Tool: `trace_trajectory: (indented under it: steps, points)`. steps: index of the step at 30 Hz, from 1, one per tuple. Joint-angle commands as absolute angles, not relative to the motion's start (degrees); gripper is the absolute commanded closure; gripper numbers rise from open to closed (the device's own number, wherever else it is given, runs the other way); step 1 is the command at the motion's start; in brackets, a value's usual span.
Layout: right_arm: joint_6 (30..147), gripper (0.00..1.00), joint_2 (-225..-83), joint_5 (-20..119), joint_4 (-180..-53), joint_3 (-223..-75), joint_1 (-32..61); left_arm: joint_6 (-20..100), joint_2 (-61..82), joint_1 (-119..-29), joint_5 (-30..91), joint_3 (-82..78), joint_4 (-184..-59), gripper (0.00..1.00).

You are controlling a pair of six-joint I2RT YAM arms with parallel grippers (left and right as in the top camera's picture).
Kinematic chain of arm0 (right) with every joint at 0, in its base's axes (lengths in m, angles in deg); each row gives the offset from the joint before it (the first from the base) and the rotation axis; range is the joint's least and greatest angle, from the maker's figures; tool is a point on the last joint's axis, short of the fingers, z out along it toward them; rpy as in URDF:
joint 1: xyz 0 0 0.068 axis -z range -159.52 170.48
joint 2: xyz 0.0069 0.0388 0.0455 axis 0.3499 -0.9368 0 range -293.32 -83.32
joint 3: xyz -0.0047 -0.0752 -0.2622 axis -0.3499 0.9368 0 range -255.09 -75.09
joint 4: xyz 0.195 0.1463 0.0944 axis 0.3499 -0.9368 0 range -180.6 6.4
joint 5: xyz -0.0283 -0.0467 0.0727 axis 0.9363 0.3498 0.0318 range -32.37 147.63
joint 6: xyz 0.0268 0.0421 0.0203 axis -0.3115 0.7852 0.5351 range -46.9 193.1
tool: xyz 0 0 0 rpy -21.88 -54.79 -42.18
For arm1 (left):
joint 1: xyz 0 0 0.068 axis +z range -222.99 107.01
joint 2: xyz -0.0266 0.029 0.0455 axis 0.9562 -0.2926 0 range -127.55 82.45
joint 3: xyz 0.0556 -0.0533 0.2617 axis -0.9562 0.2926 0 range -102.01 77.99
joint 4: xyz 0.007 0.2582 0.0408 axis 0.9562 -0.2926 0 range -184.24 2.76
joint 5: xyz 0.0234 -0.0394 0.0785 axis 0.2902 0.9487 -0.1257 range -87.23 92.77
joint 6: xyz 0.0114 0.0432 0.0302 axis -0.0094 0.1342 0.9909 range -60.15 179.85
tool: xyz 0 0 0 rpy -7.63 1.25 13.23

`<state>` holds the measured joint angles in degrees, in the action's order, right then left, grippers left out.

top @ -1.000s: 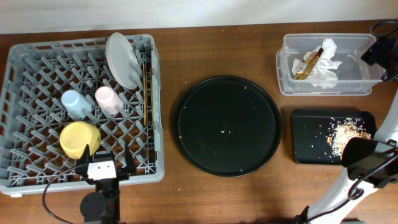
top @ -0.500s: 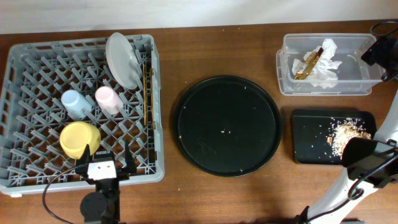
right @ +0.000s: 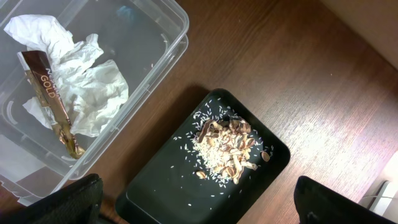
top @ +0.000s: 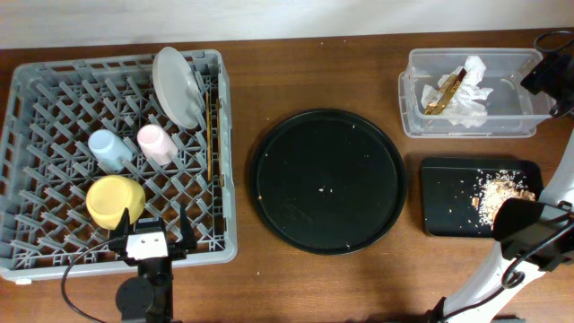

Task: Sort waste into correct bins and load items into the dishwasher rack

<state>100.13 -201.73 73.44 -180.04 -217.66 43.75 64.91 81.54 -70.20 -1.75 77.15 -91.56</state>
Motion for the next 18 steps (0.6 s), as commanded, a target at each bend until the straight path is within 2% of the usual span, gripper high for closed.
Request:
trace_trajectory:
  steps: [1, 18]
  points:
    - [100.61, 0.01, -201.93, 74.17, -180.06, -217.70, 43.75, 64.61, 82.18, -69.87, -1.11, 77.47, -91.60, 0.00]
    - [100.61, 0.01, -201.93, 74.17, -180.09, -217.70, 43.75, 64.61, 82.16, -69.87, 0.42, 77.47, -91.82, 0.01]
